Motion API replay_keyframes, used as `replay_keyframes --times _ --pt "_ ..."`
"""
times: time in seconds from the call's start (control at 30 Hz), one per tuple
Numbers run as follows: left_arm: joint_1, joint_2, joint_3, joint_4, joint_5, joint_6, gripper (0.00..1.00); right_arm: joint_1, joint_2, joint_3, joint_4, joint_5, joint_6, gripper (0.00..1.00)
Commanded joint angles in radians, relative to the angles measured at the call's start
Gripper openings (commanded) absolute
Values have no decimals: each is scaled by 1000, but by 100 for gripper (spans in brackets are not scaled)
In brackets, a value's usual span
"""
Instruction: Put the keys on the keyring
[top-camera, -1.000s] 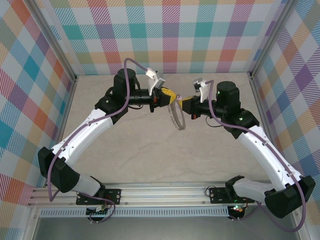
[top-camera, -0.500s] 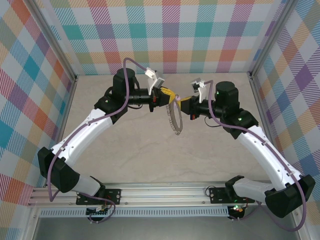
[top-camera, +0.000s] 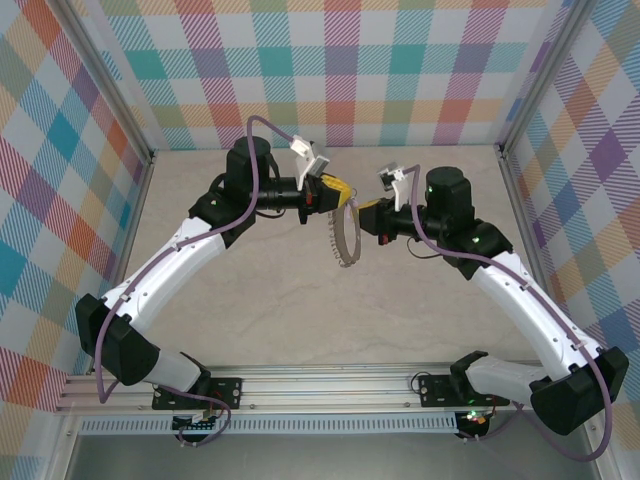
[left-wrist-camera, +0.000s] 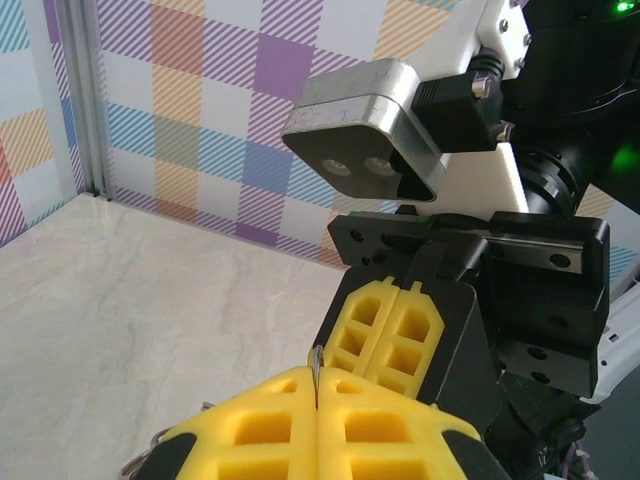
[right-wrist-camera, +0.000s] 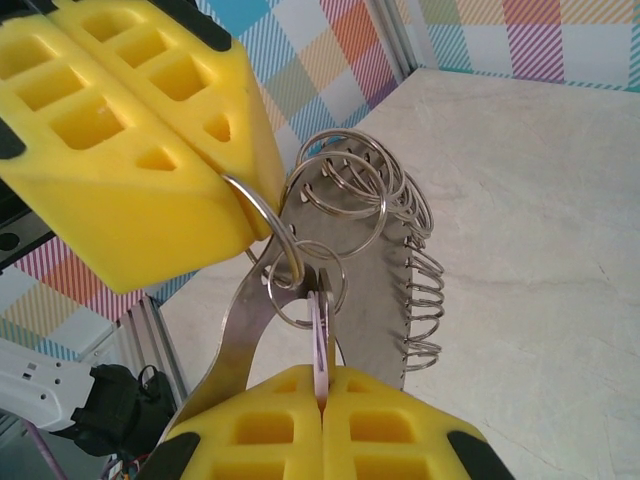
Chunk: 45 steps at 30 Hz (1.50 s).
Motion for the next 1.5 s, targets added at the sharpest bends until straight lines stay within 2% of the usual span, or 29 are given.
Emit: replay_keyframes --times 0.0,0.47,1.47 --pt "5 -9 25 18 13 20 0 10 -8 2 4 -1 -21 0" --pt "5 -7 25 12 24 26 0 8 -9 84 -83 91 -93 0" --pt "7 -12 20 -3 32 43 0 5 23 184 -127 137 -149 0"
